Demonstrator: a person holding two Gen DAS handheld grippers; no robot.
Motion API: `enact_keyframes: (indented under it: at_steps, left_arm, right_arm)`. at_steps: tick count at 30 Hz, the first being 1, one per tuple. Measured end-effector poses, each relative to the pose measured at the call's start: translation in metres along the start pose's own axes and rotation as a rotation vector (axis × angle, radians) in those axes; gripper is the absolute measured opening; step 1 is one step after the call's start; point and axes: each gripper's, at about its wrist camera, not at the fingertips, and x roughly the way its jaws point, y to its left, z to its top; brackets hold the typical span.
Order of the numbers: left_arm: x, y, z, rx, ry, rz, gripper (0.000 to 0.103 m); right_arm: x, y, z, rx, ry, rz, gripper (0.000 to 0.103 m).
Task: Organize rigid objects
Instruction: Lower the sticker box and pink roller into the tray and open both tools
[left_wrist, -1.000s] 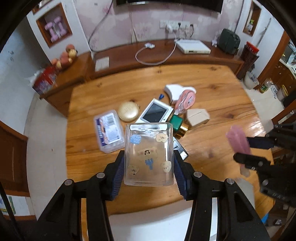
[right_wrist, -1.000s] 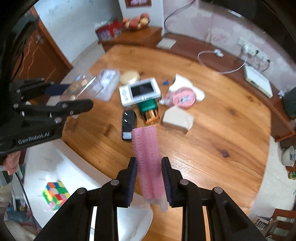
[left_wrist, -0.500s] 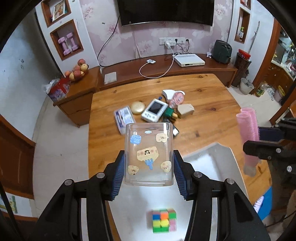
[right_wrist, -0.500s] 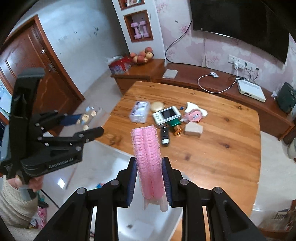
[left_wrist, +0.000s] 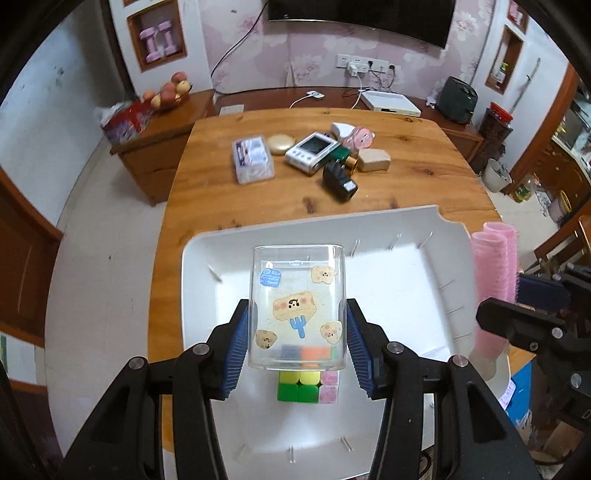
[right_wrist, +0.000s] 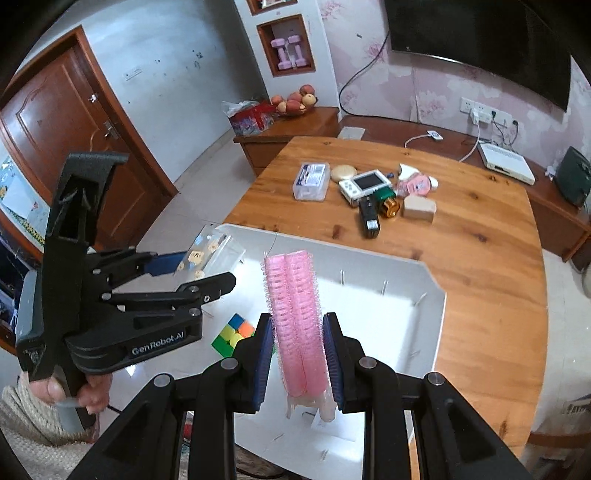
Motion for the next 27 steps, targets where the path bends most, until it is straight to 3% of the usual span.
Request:
enact_keyframes:
  at_steps: [4, 12, 17, 27]
  left_arm:
    - [0.013, -0.001, -0.014, -0.027, 0.012, 0.031, 0.053]
    - [0.042, 0.001, -0.037, -0.059, 0.111, 0.008, 0.053]
    - [0.053, 0.005, -0.046, -0.083, 0.136, 0.013, 0.053]
    - [0.054, -0.001, -0.048, -0.057, 0.114, 0.056, 0.053]
  right_arm:
    - [0.021, -0.004, -0.013, 0.054, 0.04, -0.011, 0.027]
    - [0.067, -0.011, -0.037, 0.124, 0.178, -0.015, 0.027]
    - [0.081, -0.015, -0.042, 0.146, 0.201, -0.035, 0.027]
    - [0.097, -0.019, -0.039, 0.162, 0.257, -0.055, 0.028]
